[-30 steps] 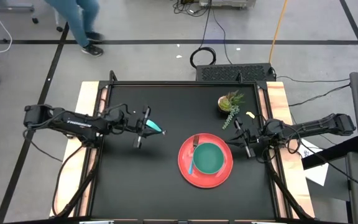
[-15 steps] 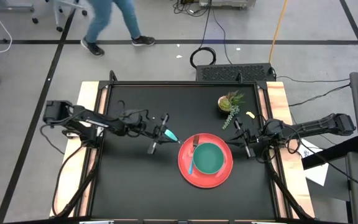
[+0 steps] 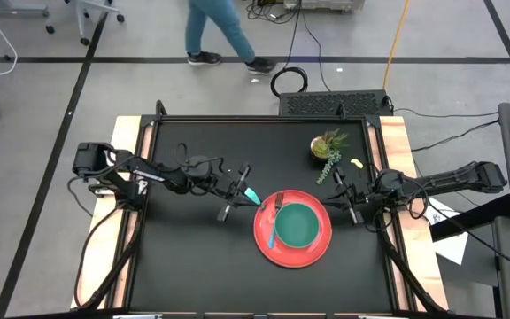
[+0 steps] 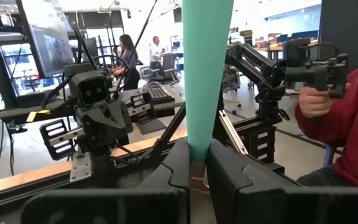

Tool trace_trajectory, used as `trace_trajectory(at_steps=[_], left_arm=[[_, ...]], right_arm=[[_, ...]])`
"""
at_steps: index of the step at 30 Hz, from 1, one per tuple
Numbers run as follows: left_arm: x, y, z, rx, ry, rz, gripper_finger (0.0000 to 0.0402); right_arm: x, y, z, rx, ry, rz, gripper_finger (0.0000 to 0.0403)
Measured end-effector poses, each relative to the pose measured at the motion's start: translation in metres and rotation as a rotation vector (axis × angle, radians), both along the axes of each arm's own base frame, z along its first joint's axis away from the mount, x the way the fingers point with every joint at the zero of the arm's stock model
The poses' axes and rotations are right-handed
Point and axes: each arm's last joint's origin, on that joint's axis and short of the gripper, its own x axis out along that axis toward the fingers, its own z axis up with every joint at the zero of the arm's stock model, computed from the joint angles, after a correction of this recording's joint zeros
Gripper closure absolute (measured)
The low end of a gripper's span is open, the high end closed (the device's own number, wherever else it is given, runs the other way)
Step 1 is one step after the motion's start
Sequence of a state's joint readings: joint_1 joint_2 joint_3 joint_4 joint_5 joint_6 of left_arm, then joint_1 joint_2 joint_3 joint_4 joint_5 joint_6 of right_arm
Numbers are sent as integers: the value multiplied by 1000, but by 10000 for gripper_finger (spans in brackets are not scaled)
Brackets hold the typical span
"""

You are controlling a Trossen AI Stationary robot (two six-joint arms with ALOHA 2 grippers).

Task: Set table place
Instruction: Put the blue spoon into the green bowl

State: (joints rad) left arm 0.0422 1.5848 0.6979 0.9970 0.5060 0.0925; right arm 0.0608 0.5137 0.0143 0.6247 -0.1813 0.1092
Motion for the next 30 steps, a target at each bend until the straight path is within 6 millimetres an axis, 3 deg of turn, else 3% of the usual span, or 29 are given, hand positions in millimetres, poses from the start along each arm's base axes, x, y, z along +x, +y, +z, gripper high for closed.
trace_trajectory(at_steps=[8, 20, 30], left_arm=[[0, 0, 1, -11, -2, 6, 374], [18, -12, 32, -43, -17, -33, 374], [72, -14, 21, -77, 36, -106, 374]], right_arm=[[0, 0, 0, -4, -1, -1, 403], [0, 0, 0, -32, -12, -5, 403], [0, 0, 1, -20, -13, -3, 403]])
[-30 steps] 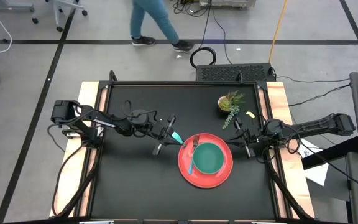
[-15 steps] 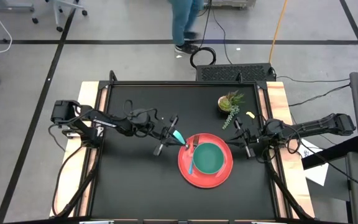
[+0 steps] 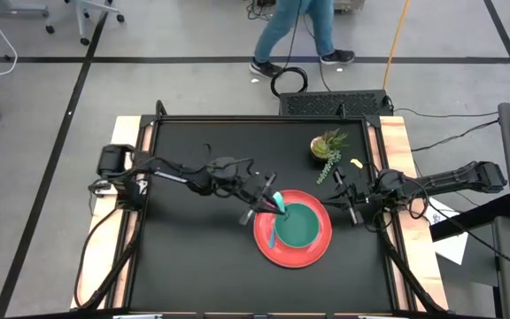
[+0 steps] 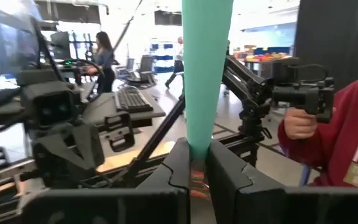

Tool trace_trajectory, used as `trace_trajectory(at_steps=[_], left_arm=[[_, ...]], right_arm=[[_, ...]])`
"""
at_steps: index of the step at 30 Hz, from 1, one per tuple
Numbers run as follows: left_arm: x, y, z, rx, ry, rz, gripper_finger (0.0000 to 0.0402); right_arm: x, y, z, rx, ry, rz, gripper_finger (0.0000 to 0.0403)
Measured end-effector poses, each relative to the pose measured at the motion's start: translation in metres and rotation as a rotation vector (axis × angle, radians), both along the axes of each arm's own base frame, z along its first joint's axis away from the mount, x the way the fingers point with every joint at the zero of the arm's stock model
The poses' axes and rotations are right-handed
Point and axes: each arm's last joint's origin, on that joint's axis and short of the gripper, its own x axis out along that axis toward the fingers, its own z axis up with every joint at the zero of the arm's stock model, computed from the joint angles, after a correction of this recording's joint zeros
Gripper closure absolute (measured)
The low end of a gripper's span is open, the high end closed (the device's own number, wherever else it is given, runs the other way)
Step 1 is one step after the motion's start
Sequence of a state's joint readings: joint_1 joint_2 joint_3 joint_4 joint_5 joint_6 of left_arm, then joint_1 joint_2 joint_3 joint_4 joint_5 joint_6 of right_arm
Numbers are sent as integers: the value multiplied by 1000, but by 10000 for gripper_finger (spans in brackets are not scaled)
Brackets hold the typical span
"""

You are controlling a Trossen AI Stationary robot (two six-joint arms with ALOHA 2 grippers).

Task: Set table place
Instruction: Put the blue spoon into the green bowl

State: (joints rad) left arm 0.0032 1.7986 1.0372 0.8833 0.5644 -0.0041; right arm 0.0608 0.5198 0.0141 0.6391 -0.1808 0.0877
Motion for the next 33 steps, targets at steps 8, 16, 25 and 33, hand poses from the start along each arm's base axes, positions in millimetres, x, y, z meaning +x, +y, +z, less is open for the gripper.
trace_trajectory(at_steps=[8, 16, 25, 33], left_arm=[[28, -1, -4, -12, 6, -81, 374], [30, -2, -3, -13, 2, -92, 374], [33, 2, -9, -76, 99, 7, 374], [34, 3, -13, -123, 171, 85, 374]], right_arm=[[0, 0, 0, 4, -2, 3, 403], [0, 0, 0, 5, -3, 3, 403], [-1, 0, 5, 6, -49, 3, 403], [-1, 0, 8, -7, -88, 1, 403]])
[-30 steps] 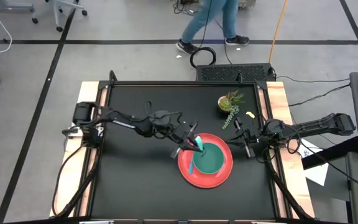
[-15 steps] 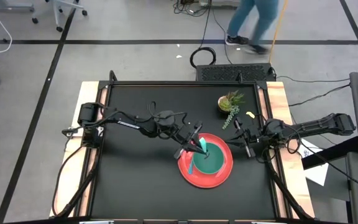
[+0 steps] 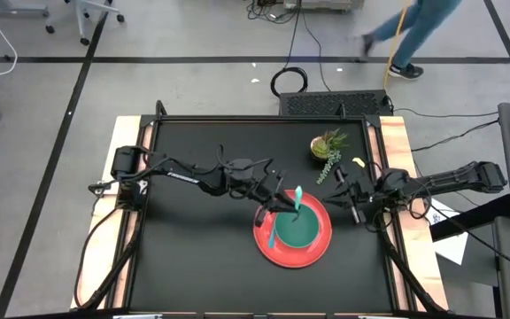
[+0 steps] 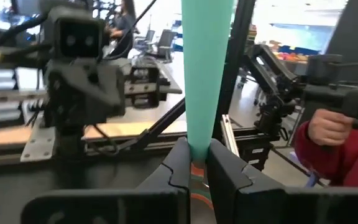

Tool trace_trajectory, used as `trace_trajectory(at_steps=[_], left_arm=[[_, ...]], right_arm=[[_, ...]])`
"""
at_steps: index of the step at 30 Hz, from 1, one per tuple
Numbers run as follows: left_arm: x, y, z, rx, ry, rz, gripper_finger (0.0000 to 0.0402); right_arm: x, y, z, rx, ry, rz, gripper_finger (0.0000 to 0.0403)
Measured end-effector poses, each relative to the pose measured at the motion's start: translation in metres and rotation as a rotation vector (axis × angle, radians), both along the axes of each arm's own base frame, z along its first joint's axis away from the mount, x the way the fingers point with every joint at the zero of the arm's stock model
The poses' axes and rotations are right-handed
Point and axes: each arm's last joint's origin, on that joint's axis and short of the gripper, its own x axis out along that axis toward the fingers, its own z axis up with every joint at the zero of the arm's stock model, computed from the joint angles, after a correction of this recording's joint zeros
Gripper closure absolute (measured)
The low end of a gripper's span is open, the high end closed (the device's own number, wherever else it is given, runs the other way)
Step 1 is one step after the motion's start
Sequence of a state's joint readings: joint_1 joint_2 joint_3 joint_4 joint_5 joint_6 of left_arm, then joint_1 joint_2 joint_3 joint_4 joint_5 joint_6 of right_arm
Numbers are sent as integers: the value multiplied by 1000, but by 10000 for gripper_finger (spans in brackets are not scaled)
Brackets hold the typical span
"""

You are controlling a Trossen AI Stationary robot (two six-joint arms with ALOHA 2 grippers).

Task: Set table place
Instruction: Put the blue spoon into the green bowl

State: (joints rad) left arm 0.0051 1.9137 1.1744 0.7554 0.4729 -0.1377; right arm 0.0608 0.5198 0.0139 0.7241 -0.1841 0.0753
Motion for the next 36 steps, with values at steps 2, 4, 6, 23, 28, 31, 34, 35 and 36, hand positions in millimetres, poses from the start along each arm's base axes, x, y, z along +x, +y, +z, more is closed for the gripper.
trace_trajectory(at_steps=[2, 4, 6, 23, 28, 31, 34, 35, 36], left_arm=[[0, 1, -2, -14, 24, 13, 374], [0, 1, -4, -17, 55, 37, 374], [0, 0, -8, -17, 96, 52, 374], [0, -6, -15, 90, 125, 87, 374], [10, 2, 12, 105, 39, 69, 374], [20, 4, 41, 137, -6, 35, 374], [26, 3, 66, 191, -14, 29, 374], [27, 3, 73, 206, -26, 29, 374], [28, 3, 81, 217, -40, 30, 374]], right_arm=[[0, 0, 2, 0, -16, -1, 403], [-1, 0, 2, -5, -23, -4, 403], [-1, 0, 2, -6, -23, -9, 403], [0, -1, 0, -3, -3, -28, 403], [0, -1, 0, -3, -3, -28, 403], [0, -1, 0, -3, 0, -28, 403], [0, -1, -2, -5, 18, -28, 403], [0, -1, -2, -5, 25, -28, 403], [0, -1, -3, -6, 29, -28, 403]])
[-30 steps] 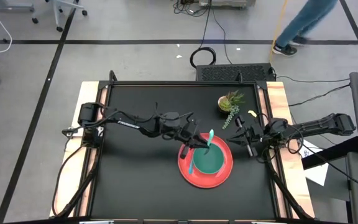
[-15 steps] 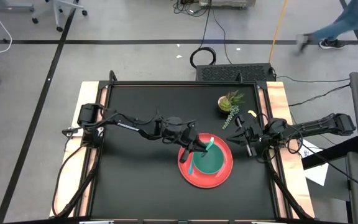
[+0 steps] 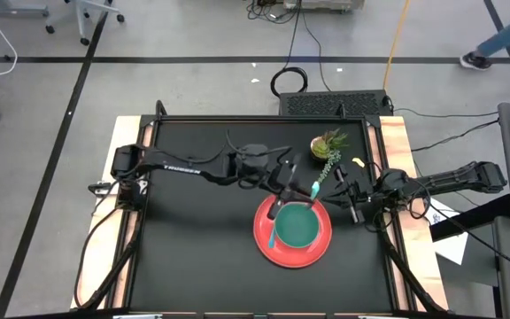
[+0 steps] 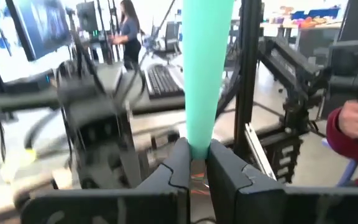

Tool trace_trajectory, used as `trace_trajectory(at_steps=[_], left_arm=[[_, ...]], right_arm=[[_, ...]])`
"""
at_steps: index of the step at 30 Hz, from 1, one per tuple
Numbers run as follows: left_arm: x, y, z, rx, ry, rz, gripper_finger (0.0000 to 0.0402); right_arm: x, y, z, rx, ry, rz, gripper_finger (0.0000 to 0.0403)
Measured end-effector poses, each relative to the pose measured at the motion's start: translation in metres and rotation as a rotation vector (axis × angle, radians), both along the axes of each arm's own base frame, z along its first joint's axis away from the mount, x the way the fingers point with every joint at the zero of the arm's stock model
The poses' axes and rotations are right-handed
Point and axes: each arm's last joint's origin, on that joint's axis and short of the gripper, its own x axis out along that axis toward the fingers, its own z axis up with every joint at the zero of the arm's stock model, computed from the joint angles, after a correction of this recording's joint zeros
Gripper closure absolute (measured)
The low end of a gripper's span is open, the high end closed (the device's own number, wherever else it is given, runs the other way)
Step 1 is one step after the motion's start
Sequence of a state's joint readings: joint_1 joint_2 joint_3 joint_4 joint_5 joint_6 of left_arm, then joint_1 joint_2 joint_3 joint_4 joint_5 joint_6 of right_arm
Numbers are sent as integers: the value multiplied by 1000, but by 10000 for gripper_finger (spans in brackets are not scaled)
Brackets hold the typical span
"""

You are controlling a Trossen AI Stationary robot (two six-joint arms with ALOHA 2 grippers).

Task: Set table place
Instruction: Put the blue spoon into the green bowl

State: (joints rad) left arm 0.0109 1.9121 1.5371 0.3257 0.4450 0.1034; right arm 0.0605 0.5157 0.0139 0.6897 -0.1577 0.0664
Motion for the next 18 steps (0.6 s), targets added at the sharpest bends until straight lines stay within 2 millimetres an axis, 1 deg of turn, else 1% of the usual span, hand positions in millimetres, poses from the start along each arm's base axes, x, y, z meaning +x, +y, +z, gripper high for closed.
trace_trajectory(at_steps=[2, 5, 7, 9, 11, 14, 16, 18], left_arm=[[1, 0, 13, 10, -36, -1, 374], [2, 0, 26, 6, -70, 0, 374], [2, 0, 31, 0, -78, 0, 374], [5, 0, 30, -5, -61, -1, 374], [12, 0, 19, -23, 2, -8, 374], [29, -3, -12, -47, 117, -10, 374], [36, -4, -30, -61, 168, -22, 374], [40, -5, -40, -77, 180, -34, 374]], right_arm=[[0, 0, 0, 0, 3, 0, 403], [0, 0, -1, -1, 8, 0, 403], [0, 0, -1, -1, 10, 0, 403], [0, 0, -1, -1, 10, 0, 403], [0, 0, -1, -1, 13, 0, 403], [0, 0, -1, -1, 12, 0, 403], [0, 0, -1, -1, 12, 0, 403], [0, 0, -1, -1, 14, 0, 403]])
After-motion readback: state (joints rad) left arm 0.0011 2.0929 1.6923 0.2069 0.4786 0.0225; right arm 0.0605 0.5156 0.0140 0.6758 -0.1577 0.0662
